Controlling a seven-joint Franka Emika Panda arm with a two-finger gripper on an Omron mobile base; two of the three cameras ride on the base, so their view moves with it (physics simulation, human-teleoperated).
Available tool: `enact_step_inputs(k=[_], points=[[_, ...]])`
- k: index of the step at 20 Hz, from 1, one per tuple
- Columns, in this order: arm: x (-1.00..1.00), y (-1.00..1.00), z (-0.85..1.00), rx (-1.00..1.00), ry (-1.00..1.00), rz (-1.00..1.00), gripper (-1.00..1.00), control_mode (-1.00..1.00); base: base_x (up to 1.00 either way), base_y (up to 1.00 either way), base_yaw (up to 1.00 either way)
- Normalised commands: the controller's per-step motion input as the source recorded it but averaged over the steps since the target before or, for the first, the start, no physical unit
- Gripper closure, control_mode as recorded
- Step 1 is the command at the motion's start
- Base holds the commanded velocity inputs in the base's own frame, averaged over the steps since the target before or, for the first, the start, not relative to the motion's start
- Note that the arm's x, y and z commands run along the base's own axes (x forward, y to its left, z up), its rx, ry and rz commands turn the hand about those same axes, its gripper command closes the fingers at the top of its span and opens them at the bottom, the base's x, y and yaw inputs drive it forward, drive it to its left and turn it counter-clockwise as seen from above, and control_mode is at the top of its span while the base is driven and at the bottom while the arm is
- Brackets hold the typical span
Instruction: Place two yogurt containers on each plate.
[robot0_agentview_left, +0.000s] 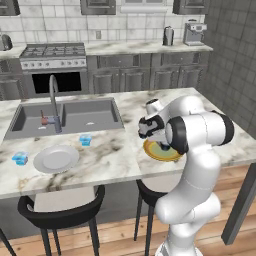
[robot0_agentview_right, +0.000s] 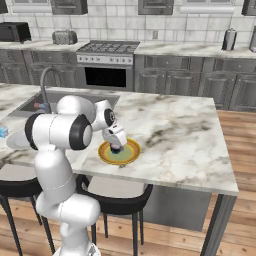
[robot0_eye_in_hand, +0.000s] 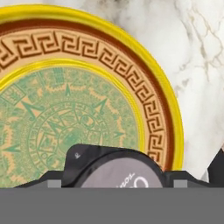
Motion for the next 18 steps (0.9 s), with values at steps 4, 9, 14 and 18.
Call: enact_step_inputs(k=[4,9,14,18], points=[[0.00,0.00,-0.13,0.00,0.00,0.00,1.00,-1.00,0.00,0.00,0.00],[0.00,0.00,-0.14,0.00,0.00,0.00,1.00,-1.00,0.00,0.00,0.00],[0.04,0.00,-0.14,0.00,0.00,0.00,1.00,-1.00,0.00,0.00,0.00],[0.09,0.00,-0.15,0.00,0.00,0.00,1.00,-1.00,0.00,0.00,0.00]])
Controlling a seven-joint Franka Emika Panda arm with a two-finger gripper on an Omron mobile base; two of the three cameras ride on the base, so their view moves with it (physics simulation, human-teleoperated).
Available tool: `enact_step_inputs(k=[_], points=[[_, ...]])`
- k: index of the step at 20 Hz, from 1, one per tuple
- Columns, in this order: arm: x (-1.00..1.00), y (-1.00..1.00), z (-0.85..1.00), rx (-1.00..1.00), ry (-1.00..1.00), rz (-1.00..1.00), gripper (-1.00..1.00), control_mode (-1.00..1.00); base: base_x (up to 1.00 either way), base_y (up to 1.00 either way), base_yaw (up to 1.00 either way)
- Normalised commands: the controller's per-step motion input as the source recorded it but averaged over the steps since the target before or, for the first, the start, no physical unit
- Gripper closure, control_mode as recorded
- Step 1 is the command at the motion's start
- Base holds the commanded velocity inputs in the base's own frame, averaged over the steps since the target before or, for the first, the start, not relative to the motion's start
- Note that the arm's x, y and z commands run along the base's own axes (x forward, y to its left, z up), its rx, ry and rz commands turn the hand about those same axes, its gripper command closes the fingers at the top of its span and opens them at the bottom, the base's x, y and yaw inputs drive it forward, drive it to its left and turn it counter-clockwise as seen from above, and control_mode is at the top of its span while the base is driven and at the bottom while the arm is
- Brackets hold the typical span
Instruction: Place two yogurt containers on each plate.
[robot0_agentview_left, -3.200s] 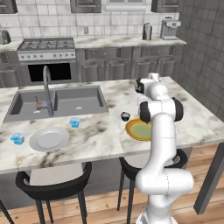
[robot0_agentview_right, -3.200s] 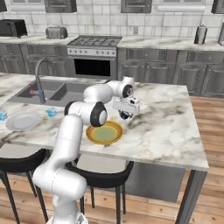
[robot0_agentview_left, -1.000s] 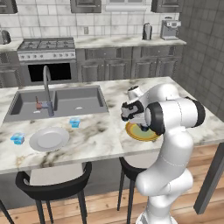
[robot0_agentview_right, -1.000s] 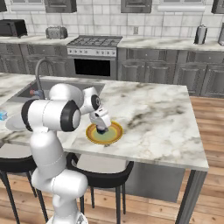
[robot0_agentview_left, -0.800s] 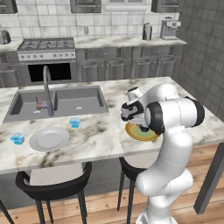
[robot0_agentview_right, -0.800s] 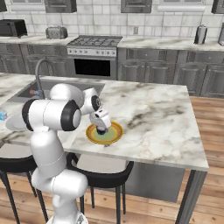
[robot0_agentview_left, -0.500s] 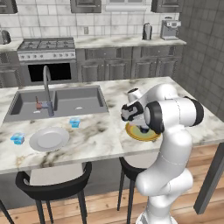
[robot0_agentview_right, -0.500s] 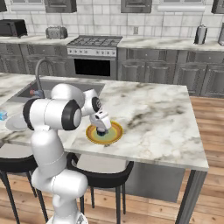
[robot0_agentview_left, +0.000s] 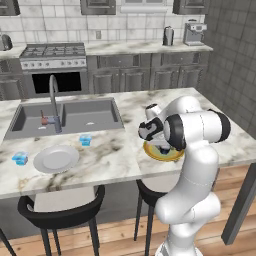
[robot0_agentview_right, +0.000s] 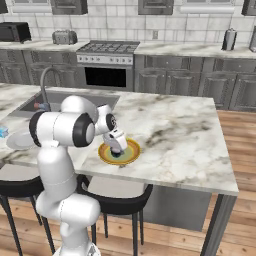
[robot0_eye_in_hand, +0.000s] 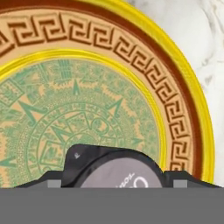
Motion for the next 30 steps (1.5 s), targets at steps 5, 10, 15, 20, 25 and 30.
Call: enact_step_inputs(k=[5,10,15,20,25,30], points=[[0.09,0.00,-0.11,0.00,0.00,0.00,-1.00,-1.00,0.00,0.00,0.00],[0.00,0.00,0.01,0.00,0.00,0.00,-1.00,-1.00,0.00,0.00,0.00],[-0.07,0.00,0.33,0.00,-0.01,0.00,-1.00,-1.00,0.00,0.00,0.00],[-0.05,0.00,0.42,0.00,-0.01,0.00,-1.00,-1.00,0.00,0.00,0.00],[-0.02,0.02,0.56,0.00,-0.09,0.01,-1.00,-1.00,0.00,0.00,0.00],[0.00,0.06,0.50,0.10,-0.14,0.11,-1.00,-1.00,0.00,0.00,0.00]])
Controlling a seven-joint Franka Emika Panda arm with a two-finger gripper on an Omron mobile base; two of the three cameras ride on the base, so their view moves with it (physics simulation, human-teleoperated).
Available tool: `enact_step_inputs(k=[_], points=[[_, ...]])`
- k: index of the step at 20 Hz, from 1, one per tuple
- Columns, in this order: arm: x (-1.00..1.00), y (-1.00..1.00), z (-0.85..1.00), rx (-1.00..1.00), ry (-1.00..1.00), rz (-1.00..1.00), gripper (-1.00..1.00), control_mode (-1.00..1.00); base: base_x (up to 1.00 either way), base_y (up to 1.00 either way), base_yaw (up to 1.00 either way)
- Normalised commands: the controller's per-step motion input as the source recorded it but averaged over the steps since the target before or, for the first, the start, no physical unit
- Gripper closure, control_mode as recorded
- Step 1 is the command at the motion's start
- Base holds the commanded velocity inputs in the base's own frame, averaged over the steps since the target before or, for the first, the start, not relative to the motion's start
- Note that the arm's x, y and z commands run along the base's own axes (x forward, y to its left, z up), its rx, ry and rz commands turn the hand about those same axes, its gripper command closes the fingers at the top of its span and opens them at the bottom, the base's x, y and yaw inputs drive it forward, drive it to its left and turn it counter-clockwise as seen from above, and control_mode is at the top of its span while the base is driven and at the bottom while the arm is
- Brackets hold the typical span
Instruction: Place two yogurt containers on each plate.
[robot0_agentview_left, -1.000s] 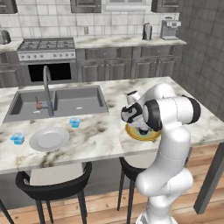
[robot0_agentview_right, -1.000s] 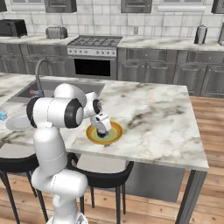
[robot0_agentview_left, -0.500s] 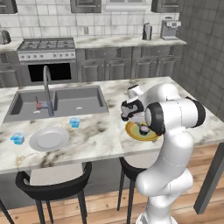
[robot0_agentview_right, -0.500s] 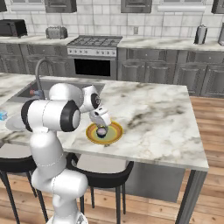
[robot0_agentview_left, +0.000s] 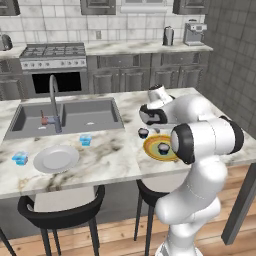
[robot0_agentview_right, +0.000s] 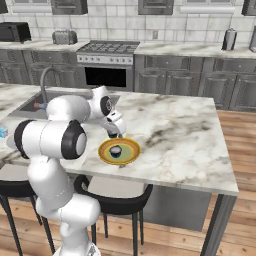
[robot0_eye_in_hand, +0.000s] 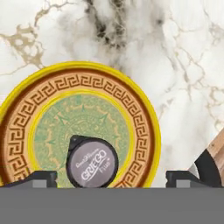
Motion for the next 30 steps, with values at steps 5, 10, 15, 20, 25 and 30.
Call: enact_step_inputs(k=[5,10,15,20,25,30], points=[[0.00,0.28,0.21,0.12,-0.06,0.21,-1.00,-1.00,0.00,0.00,0.00],[0.04,0.44,0.01,0.10,-0.08,0.33,-1.00,-1.00,0.00,0.00,0.00],[0.13,0.14,0.01,0.02,-0.05,0.36,-1.00,-1.00,0.00,0.00,0.00],[0.20,0.00,0.00,0.01,0.02,0.12,-1.00,-1.00,0.00,0.00,0.00],[0.37,0.00,0.00,0.00,0.00,0.07,-1.00,-1.00,0.00,0.00,0.00],[0.40,0.03,0.00,0.00,0.00,0.09,-1.00,-1.00,0.00,0.00,0.00]])
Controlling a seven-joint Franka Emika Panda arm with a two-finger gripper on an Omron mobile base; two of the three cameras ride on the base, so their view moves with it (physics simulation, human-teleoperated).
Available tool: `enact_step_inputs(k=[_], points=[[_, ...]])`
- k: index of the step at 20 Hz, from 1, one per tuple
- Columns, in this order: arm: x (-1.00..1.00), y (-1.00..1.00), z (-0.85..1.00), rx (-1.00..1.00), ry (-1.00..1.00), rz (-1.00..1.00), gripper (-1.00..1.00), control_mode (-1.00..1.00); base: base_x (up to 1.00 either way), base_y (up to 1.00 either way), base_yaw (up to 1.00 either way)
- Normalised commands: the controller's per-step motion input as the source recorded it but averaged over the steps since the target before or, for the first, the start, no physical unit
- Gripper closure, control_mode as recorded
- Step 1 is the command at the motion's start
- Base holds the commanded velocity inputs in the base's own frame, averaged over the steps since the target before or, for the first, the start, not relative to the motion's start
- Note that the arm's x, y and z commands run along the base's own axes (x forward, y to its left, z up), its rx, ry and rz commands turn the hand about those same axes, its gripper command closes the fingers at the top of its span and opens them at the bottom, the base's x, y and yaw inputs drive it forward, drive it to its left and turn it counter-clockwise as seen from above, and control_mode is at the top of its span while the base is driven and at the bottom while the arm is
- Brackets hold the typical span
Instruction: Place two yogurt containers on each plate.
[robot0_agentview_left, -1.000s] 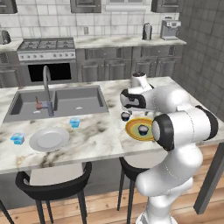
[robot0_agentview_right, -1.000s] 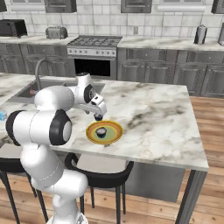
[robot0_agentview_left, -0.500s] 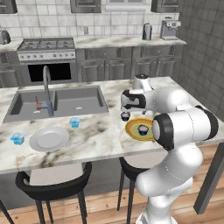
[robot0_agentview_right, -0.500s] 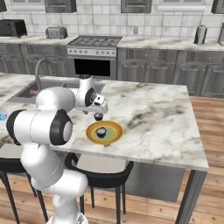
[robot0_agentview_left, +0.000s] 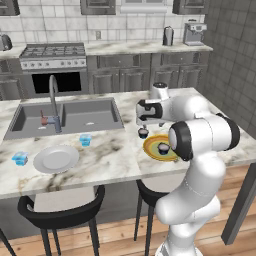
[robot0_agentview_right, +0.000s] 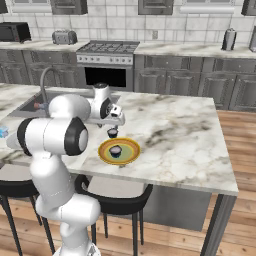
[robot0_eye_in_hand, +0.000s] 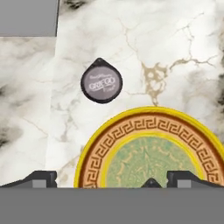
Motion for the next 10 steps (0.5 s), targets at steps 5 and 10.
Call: enact_step_inputs(k=[5,10], points=[[0.35,0.08,-0.13,0.00,0.00,0.11,-1.00,-1.00,0.00,0.00,0.00],[0.40,0.11,-0.26,0.00,0.02,0.10,-1.00,-1.00,0.00,0.00,0.00]])
